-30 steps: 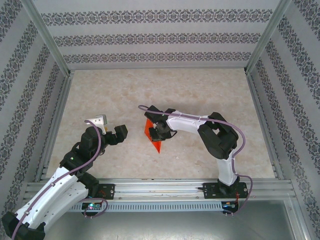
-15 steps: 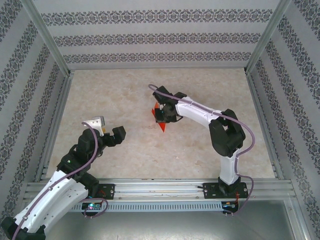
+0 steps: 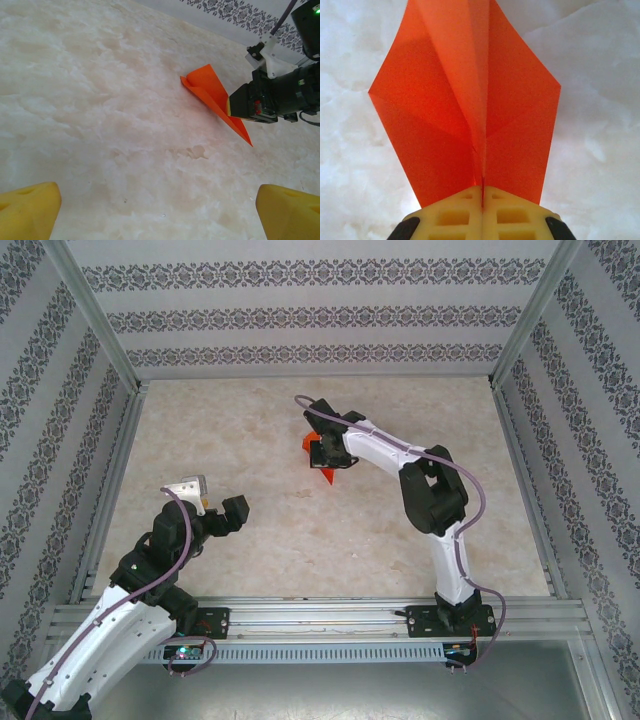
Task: Fold a paper plane with a square sheet of paper (fold left side to right side)
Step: Move the paper plane to the center of the table.
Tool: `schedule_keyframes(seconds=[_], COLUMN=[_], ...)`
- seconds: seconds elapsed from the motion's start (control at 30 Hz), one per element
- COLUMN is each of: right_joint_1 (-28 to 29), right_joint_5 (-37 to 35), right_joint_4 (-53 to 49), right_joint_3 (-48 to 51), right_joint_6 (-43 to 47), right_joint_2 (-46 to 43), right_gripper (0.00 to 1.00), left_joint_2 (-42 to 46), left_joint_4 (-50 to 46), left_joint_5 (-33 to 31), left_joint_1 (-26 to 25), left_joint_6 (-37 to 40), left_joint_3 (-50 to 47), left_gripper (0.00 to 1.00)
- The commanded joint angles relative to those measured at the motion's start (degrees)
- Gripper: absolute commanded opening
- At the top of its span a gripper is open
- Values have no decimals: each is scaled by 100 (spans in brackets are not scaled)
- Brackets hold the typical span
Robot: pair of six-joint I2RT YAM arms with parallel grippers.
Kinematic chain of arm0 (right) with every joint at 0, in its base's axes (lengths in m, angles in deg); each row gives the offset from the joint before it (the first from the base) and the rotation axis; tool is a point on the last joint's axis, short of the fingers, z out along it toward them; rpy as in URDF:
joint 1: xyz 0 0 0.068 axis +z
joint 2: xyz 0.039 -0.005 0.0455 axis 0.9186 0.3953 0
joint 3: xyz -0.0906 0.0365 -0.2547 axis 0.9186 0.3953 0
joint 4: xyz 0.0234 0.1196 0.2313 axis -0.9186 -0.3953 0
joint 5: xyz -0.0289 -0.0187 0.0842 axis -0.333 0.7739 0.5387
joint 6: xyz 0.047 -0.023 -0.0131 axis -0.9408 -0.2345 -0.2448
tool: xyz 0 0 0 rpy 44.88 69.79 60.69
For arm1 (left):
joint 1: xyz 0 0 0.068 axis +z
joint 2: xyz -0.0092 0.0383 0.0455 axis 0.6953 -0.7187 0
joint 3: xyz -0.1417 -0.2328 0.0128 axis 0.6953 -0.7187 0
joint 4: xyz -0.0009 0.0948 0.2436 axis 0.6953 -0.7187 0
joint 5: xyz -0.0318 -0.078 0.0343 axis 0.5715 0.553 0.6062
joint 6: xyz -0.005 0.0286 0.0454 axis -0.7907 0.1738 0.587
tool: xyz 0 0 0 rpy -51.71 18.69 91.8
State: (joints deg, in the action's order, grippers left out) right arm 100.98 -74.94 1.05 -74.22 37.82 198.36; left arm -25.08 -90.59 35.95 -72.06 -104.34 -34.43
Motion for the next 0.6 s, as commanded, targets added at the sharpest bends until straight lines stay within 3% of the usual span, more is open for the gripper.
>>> schedule_keyframes(seconds=[0.0,0.4,0.57], right_joint_1=[58,296,267], right_joint_5=[-432,-523,-658], right_joint_4=[-16,175,149], right_joint_3=[-96,177,244], right_joint_6=[-66,-27,-73], right_joint_2=[163,203,203], right_gripper=[0,17,19], left_joint_2=[52,52,52], left_joint_4=[-150,-157,-159], left_joint_5=[-55,-52,-59], left_joint_1=[98,103,103], left_joint_6=[78,45,45], left_joint_3=[33,52,65], left_gripper=[100,100,100])
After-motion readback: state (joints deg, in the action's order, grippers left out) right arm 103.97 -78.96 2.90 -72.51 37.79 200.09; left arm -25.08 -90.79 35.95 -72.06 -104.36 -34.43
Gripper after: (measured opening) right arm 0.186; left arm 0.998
